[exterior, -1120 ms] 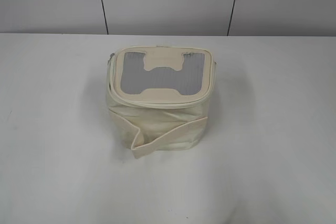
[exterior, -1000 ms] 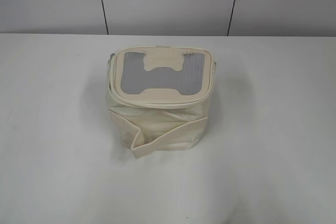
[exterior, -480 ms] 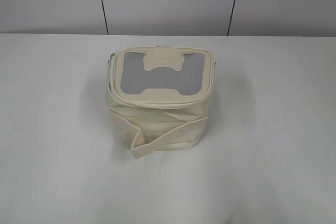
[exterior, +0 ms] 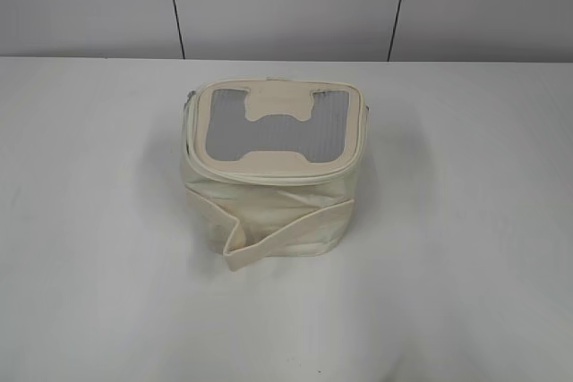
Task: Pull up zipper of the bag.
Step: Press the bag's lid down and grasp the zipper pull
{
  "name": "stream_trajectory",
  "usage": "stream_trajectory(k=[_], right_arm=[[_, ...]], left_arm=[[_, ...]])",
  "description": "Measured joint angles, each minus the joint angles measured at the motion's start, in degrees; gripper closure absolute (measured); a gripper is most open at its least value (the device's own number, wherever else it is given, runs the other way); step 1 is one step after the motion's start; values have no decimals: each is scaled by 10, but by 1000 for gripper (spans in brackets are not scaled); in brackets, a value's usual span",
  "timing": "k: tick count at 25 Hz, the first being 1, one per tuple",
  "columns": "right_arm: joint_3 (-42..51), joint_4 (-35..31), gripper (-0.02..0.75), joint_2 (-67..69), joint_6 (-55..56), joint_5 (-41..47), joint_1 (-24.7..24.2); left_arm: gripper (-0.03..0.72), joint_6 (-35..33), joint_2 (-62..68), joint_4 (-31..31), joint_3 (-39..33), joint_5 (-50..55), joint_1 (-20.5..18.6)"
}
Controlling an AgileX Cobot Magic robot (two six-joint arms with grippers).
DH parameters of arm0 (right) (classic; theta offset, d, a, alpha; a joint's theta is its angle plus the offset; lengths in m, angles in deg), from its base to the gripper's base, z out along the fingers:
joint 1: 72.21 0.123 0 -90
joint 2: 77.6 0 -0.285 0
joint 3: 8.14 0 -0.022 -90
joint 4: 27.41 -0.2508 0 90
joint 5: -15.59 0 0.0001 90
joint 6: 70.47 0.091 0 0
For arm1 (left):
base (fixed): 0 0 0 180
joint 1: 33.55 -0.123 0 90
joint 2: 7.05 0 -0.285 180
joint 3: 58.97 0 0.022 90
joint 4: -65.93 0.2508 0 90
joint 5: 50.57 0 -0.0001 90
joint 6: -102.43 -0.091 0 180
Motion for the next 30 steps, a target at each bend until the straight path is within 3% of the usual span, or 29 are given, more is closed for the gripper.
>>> stream_trajectory(k=[4,6,10,14,17,22,30], right_arm=[[-6,-17,293,9,-1,-9,0],[-16,-63,297,42,-22,-32,0],[-31,-226,297,179,-161,-135,0],[-64,-391,297,386,-371,-235,0],[-126,-498,297,565,-533,-261,0],[-321,-596,297,838,-689,-192,0],[-700,-599,297,1182,-687,1,20]], left_arm=[[449,0,0,0,0,0,0],[449,0,0,0,0,0,0],[449,0,0,0,0,0,0],[449,0,0,0,0,0,0],[449,0,0,0,0,0,0],[449,0,0,0,0,0,0],[449,0,0,0,0,0,0]])
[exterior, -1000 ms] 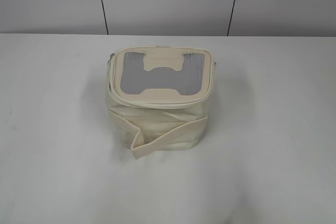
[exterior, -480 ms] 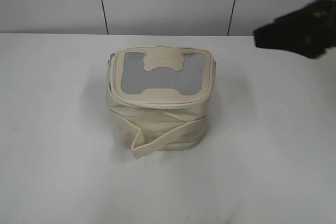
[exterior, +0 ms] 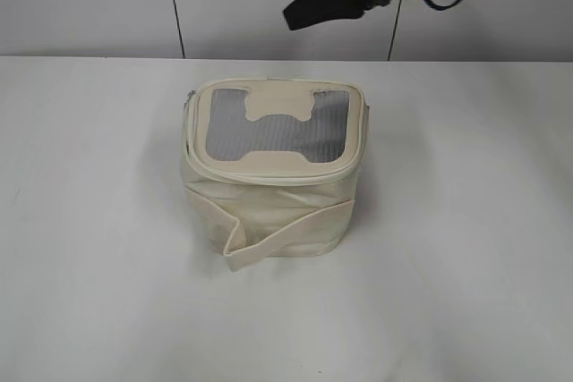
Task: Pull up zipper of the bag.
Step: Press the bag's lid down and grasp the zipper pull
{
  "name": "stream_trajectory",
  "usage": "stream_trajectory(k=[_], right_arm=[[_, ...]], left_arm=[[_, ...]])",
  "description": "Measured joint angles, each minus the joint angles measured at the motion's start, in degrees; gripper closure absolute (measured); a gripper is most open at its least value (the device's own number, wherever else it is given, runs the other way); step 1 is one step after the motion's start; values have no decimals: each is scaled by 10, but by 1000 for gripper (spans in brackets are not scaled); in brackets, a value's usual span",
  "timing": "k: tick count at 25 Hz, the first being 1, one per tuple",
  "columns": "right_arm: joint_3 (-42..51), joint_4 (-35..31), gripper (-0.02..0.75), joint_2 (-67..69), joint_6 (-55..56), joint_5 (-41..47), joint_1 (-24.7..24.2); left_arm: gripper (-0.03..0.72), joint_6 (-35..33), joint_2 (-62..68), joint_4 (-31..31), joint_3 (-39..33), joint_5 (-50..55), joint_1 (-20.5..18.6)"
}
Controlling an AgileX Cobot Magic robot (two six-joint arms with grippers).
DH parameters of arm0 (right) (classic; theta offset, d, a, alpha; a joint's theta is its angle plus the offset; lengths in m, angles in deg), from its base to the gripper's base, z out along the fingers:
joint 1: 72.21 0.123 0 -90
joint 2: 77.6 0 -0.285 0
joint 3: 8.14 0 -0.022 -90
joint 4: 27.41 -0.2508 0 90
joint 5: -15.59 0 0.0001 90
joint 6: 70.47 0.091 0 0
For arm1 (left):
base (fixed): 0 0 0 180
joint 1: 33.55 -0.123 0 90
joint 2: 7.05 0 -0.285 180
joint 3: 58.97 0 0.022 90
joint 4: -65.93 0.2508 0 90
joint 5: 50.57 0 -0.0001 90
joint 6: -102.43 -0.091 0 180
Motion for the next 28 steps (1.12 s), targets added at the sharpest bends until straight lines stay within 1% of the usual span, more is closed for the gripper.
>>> stream_trajectory(k=[2,4,6,8,13,16,18,22,23,24,26,28], right_arm=[[-84,13,299,59,22,20,18],[-148,28,299,103,42,38,39],[-202,35,299,139,61,48,59],[-236,37,299,169,75,56,73],[-264,43,300,205,94,62,96],[-264,72,300,211,107,63,99],[-264,89,300,213,111,63,100],[-264,96,314,220,119,65,100],[-264,97,336,223,120,66,100],[-265,97,374,226,121,68,100],[-265,97,494,227,122,73,101],[-266,99,642,227,123,79,101]], left_arm=[[449,0,0,0,0,0,0],[449,0,0,3,0,0,0],[449,0,0,3,0,0,0],[449,0,0,3,0,0,0],[450,0,0,4,0,0,0],[450,0,6,4,4,-3,0],[450,0,26,0,7,-13,0],[446,-2,86,-21,19,-57,0],[445,-7,101,-29,24,-77,0],[445,-14,119,-40,30,-100,0],[445,-37,164,-67,40,-148,0],[439,-73,221,-102,49,-196,0]])
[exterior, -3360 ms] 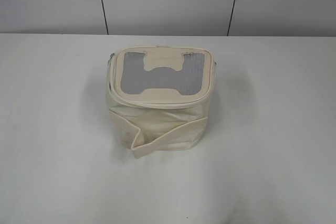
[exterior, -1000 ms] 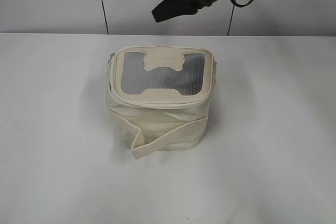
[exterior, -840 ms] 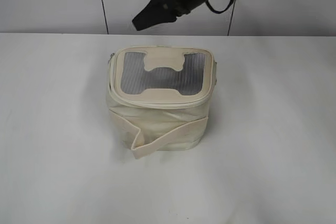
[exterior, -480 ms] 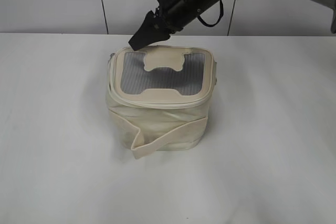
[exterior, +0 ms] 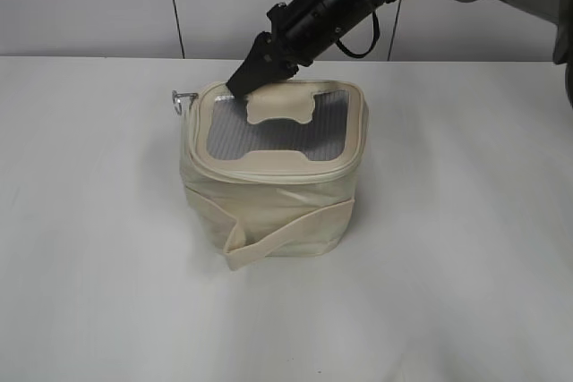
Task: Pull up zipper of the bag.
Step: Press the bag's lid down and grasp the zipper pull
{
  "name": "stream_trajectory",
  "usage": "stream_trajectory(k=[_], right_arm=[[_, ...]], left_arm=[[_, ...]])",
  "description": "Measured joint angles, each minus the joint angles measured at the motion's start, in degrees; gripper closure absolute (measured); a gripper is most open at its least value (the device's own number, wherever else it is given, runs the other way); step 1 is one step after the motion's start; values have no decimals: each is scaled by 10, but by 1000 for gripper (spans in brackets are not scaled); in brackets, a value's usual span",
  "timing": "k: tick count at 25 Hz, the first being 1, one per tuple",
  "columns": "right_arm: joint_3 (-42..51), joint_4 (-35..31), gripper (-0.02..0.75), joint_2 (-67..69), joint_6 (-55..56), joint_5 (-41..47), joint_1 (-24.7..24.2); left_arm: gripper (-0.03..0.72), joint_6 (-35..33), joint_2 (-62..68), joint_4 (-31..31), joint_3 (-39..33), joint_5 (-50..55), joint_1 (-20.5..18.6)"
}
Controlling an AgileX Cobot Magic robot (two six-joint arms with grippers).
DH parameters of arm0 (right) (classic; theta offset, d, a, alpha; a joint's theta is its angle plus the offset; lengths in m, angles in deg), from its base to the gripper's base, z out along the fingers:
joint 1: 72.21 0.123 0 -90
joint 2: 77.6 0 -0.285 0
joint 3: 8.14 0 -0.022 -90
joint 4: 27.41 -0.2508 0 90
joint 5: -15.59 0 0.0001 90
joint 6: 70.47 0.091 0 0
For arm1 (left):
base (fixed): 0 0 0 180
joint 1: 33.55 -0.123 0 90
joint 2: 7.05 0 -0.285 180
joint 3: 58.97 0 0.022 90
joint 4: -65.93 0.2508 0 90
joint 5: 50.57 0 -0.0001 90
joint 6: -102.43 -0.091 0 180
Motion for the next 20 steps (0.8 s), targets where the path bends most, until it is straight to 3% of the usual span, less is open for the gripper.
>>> stream_trajectory(k=[2,7,10,14,16,20], right_arm=[[0,3,686,0,1,3,0],[0,3,686,0,2,4,0],[0,3,686,0,3,5,0],[0,2,686,0,3,8,0],[0,0,689,0,4,9,0],[0,-5,689,0,5,11,0]], left_arm=[[419,-56,79,-58,11,-35,0],[342,-281,303,-266,88,-65,0],[316,-416,423,-393,148,-18,-11],[311,-568,579,-545,221,102,-68],[309,-629,648,-594,249,147,-101],[308,-762,746,-607,283,173,-128]])
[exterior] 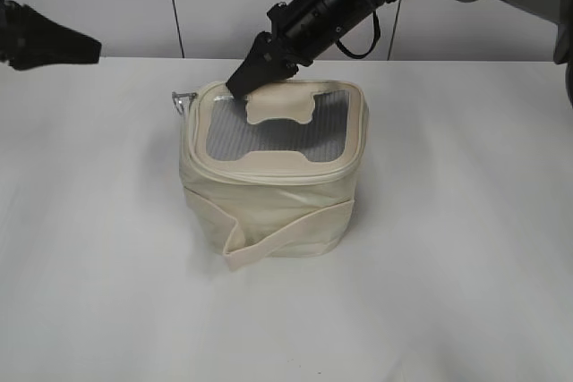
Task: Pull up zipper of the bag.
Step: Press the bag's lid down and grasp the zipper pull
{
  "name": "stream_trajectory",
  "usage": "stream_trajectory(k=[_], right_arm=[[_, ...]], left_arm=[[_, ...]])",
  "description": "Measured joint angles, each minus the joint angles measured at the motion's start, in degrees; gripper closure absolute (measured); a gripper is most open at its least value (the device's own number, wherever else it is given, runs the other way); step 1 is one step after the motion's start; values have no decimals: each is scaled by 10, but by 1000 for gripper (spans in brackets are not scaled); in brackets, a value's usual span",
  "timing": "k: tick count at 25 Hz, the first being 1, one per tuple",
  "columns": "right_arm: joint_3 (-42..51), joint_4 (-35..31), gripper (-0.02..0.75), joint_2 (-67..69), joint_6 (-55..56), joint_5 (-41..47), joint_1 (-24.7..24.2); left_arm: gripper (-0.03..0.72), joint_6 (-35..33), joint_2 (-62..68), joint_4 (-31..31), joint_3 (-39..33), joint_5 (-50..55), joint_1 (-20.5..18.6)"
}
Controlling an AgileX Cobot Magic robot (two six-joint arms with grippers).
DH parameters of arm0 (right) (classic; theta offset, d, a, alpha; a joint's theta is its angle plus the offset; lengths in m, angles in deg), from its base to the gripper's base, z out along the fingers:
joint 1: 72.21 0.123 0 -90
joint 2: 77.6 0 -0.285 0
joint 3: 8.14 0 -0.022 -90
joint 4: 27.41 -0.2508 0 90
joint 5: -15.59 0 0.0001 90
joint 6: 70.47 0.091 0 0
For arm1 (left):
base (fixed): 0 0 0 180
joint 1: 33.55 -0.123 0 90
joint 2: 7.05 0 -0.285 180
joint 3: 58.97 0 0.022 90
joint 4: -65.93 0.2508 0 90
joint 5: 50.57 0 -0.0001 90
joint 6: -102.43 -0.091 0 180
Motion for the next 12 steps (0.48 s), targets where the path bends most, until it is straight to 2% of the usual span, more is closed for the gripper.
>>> stream_trajectory(k=[6,10,12], right_arm=[[0,-2,690,0,1,1,0],[0,-2,690,0,2,1,0],[0,-2,690,0,2,1,0]], left_arm=[[304,-199,87,-8,3,-31,35],[251,-295,109,-11,3,-84,72],[228,-322,110,-13,3,-121,90]])
